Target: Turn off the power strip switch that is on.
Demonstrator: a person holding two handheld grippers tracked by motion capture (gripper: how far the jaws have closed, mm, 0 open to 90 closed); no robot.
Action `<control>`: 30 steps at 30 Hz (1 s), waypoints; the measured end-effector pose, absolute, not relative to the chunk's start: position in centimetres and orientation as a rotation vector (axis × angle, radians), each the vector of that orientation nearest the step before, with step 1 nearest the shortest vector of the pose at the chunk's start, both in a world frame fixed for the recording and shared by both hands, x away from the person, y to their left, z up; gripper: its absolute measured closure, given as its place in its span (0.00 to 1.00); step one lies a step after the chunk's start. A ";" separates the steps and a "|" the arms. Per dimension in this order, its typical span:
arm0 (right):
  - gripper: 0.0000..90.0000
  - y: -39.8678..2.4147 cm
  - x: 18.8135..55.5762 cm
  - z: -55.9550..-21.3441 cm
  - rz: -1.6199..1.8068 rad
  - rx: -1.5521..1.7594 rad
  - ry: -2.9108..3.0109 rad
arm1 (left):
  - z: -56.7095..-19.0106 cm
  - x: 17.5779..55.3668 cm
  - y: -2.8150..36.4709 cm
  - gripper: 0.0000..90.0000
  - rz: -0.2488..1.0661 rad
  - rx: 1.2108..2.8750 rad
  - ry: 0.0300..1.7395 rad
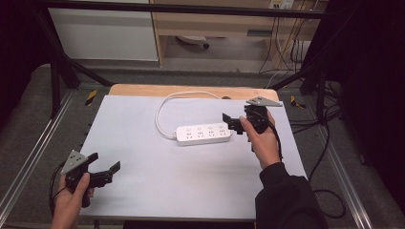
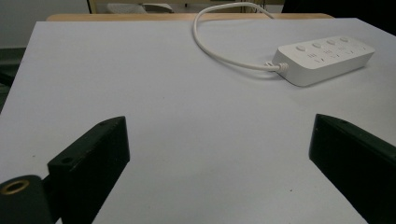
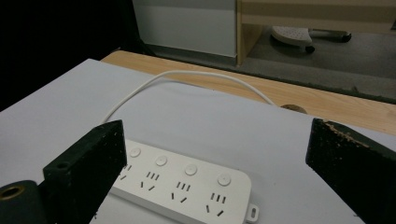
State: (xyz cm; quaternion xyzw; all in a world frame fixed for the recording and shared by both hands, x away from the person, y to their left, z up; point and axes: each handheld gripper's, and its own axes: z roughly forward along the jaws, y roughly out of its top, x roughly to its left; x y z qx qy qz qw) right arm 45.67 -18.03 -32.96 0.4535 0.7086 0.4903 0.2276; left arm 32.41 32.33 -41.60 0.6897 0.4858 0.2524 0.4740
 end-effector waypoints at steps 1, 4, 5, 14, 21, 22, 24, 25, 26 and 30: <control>0.08 -18.3 45.5 -32.9 1.349 1.244 1.951 | -41.6 32.4 32.3 0.06 0.617 1.688 1.187; 0.08 -19.0 45.1 -32.6 1.349 1.221 1.949 | -41.6 32.4 32.4 0.06 0.619 1.691 1.190; 0.08 -19.2 44.9 -32.6 1.356 1.217 1.942 | -41.6 32.4 32.4 0.06 0.619 1.690 1.190; 0.08 -21.0 43.5 -32.1 1.382 1.189 1.891 | -41.6 32.4 32.3 0.06 0.621 1.691 1.187; 0.08 -22.2 42.5 -31.9 1.395 1.167 1.871 | -41.6 32.3 32.3 0.06 0.628 1.686 1.189; 0.08 -22.3 42.3 -31.9 1.398 1.166 1.869 | -41.6 32.3 32.4 0.06 0.632 1.686 1.190; 0.07 -22.6 41.9 -32.0 1.401 1.160 1.864 | -41.6 32.3 32.4 0.06 0.634 1.680 1.197; 0.07 -22.8 41.7 -32.0 1.405 1.155 1.863 | -41.6 32.3 32.4 0.06 0.632 1.678 1.199; 0.07 -22.9 41.5 -32.0 1.412 1.153 1.861 | -41.6 32.3 32.5 0.06 0.635 1.678 1.200; 0.07 -23.5 40.6 -32.2 1.418 1.140 1.854 | -41.6 32.2 32.4 0.06 0.636 1.681 1.201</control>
